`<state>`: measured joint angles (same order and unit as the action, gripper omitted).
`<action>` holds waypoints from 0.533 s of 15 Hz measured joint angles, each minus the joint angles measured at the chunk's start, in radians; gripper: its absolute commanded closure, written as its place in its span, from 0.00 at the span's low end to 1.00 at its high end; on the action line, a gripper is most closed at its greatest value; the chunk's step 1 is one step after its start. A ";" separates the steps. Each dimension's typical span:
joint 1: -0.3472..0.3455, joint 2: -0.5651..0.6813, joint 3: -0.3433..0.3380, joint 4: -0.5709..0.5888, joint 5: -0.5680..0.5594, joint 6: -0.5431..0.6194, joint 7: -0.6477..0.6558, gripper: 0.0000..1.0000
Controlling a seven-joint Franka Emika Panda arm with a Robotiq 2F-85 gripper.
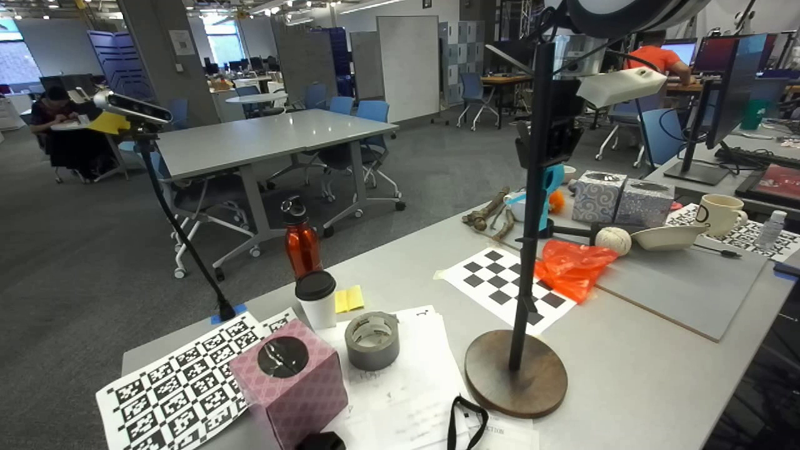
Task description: Hang the peg on the stand
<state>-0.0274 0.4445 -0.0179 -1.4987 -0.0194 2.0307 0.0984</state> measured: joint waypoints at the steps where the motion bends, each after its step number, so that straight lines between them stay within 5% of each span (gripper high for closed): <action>1: 0.000 -0.002 -0.001 0.000 -0.001 -0.001 0.000 0.94; 8: 0.000 -0.014 -0.012 0.000 -0.010 -0.003 0.000 0.94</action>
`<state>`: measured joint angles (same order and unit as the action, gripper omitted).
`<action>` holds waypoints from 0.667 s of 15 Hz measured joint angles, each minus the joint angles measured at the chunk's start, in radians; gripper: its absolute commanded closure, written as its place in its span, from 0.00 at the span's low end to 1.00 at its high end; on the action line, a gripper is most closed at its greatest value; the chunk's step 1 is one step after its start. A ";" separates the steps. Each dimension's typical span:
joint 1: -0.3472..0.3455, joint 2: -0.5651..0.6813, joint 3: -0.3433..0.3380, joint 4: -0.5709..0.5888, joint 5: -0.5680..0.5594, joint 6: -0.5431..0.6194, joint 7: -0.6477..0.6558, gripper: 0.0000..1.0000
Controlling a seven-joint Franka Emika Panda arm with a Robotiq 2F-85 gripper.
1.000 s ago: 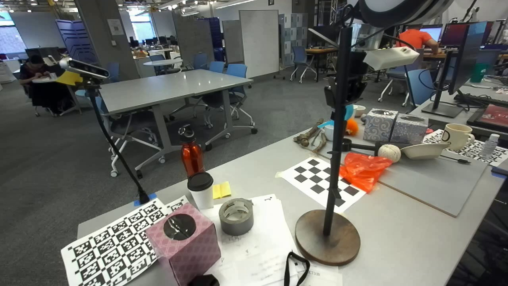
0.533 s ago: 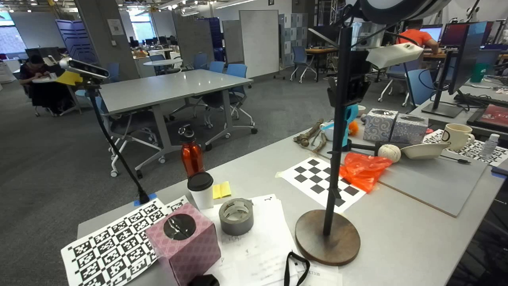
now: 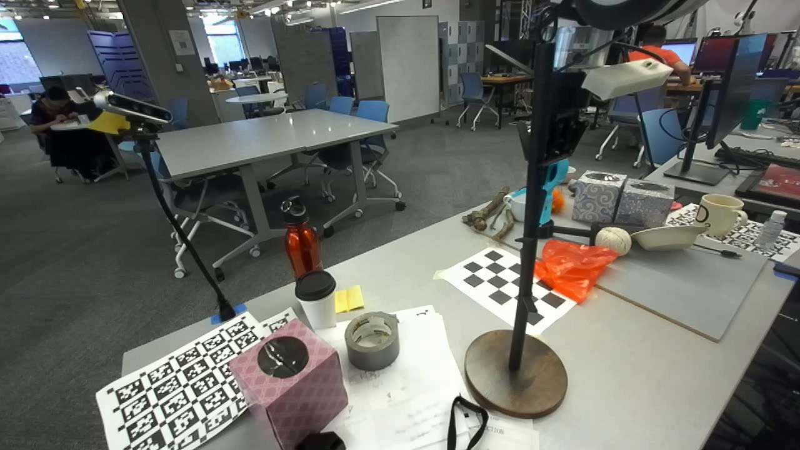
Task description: Hang the peg on the stand
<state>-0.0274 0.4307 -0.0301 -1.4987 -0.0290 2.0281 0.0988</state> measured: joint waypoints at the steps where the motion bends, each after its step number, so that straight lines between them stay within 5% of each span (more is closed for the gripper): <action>1: 0.000 0.000 0.000 0.000 0.000 0.000 0.000 0.94; 10: 0.013 0.000 0.012 0.000 0.010 -0.004 0.000 0.94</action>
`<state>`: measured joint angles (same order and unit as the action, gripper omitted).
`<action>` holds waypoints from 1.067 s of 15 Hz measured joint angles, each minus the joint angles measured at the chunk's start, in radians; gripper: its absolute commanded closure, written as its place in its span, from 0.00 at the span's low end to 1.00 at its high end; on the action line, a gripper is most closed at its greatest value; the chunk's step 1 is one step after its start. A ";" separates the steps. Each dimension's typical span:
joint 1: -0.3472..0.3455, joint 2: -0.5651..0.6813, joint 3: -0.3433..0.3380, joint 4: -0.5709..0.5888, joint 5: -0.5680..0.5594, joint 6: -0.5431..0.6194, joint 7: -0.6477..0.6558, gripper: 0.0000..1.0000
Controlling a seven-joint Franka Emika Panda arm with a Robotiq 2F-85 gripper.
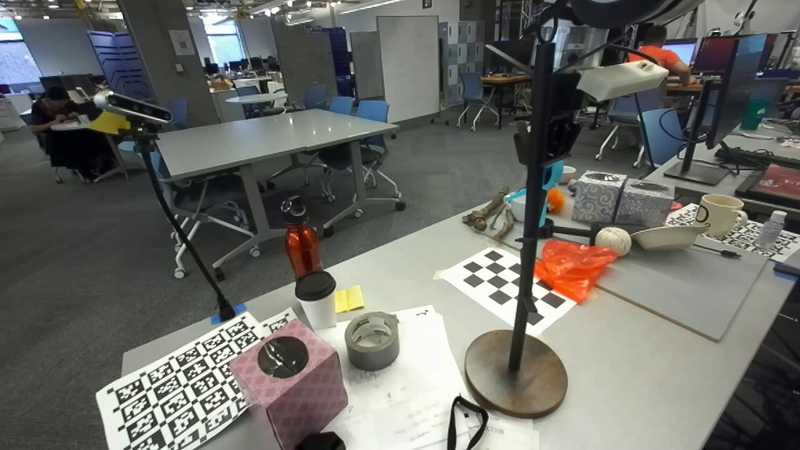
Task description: Hang the peg on the stand
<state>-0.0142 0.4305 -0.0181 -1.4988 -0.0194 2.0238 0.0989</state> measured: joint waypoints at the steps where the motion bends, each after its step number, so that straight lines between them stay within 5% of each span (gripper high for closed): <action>1: 0.003 0.000 0.002 0.000 0.000 0.000 0.000 0.94; 16: 0.014 0.000 0.008 -0.013 0.016 -0.040 0.002 0.94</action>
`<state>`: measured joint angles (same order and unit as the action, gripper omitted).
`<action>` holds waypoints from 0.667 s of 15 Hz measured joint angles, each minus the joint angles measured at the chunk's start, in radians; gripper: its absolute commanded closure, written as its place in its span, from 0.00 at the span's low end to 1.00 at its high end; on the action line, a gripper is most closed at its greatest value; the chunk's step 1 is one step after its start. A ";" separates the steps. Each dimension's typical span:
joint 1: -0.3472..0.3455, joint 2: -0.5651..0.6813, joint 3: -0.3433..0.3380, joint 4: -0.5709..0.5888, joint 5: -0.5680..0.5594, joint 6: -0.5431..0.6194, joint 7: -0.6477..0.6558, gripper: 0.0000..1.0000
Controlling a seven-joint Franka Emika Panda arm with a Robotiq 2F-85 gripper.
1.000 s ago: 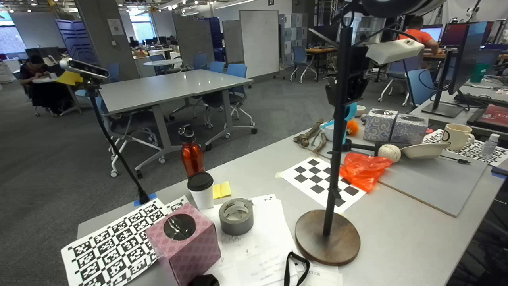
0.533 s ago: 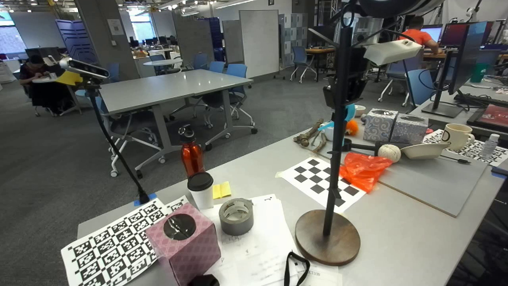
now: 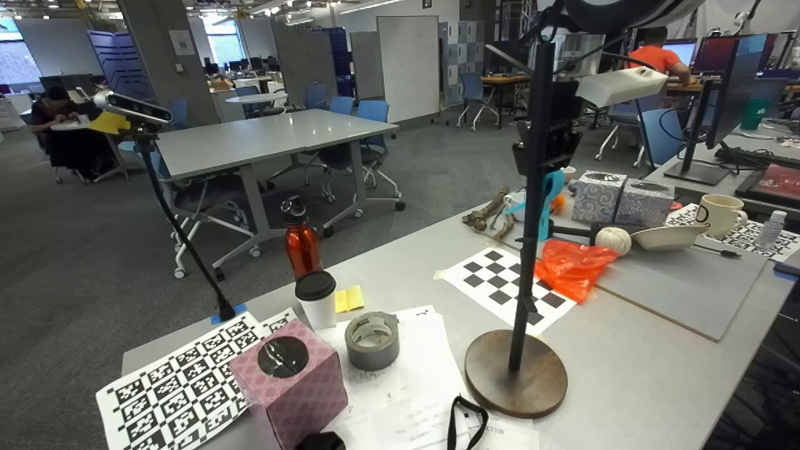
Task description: Hang the peg on the stand
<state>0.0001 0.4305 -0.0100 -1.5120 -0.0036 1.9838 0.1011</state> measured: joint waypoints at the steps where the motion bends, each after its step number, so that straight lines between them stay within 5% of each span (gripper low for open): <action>1: 0.000 0.000 0.000 -0.002 0.008 0.000 0.000 0.94; 10: -0.001 0.000 -0.001 -0.006 0.078 0.000 0.009 0.94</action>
<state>-0.0006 0.4305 -0.0108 -1.5180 0.0747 1.9838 0.1101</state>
